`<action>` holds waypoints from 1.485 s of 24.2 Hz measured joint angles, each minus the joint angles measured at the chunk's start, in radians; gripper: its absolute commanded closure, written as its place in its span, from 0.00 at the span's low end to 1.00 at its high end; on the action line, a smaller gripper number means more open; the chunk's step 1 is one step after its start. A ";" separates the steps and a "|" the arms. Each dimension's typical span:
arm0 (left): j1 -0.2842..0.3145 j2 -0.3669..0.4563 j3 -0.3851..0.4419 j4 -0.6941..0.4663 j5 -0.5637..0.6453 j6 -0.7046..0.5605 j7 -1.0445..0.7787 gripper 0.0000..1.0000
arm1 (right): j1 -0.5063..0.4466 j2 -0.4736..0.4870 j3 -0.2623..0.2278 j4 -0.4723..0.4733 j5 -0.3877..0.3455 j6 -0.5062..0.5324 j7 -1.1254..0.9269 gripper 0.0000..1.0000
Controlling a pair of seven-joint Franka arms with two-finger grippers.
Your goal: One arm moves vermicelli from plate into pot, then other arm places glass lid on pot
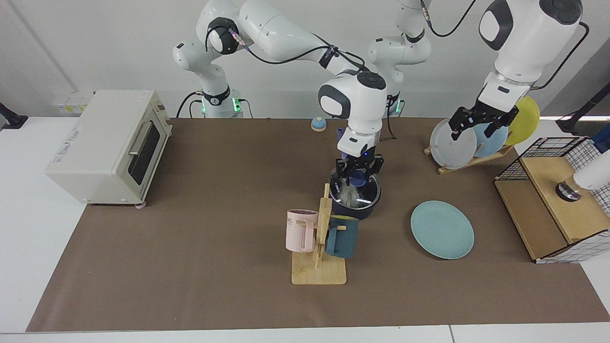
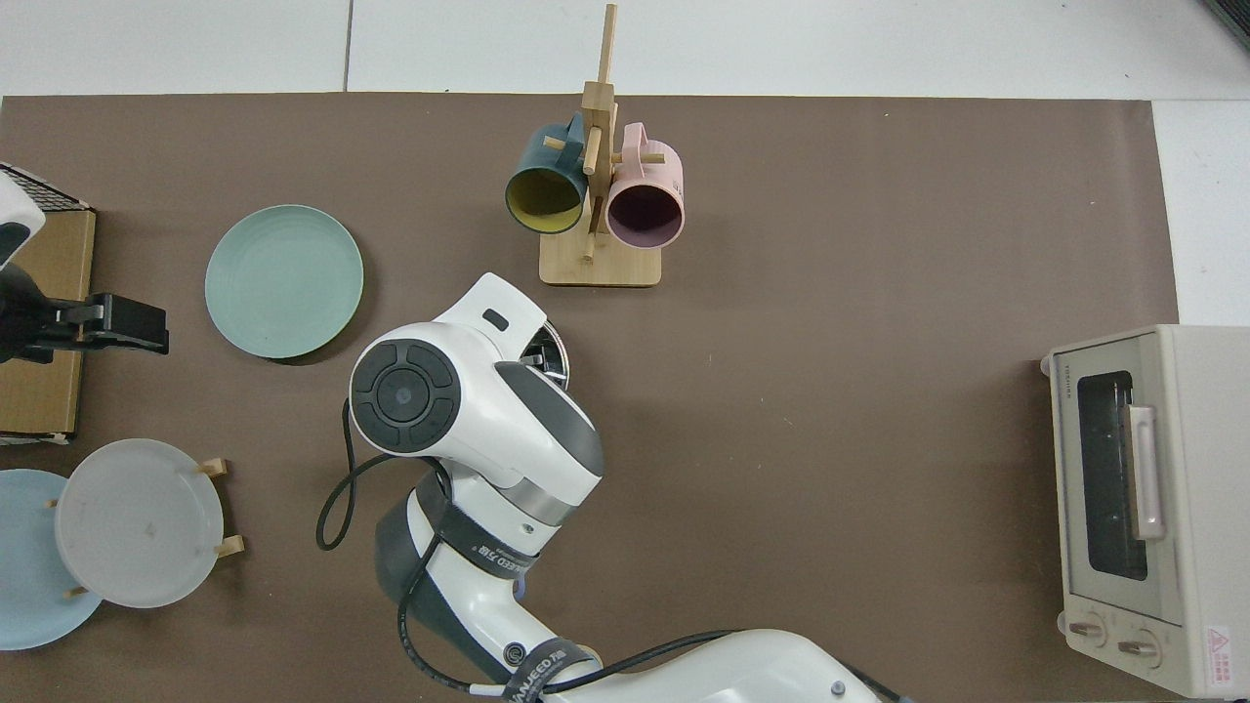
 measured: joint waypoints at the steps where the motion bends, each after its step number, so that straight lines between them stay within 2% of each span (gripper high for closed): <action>1: 0.000 0.000 0.000 0.000 0.000 0.000 0.000 0.00 | 0.000 0.000 0.000 0.001 0.000 0.000 0.000 1.00; 36: 0.000 0.000 0.000 0.000 0.000 0.000 0.000 0.00 | -0.004 0.014 -0.005 0.022 0.000 0.015 -0.021 1.00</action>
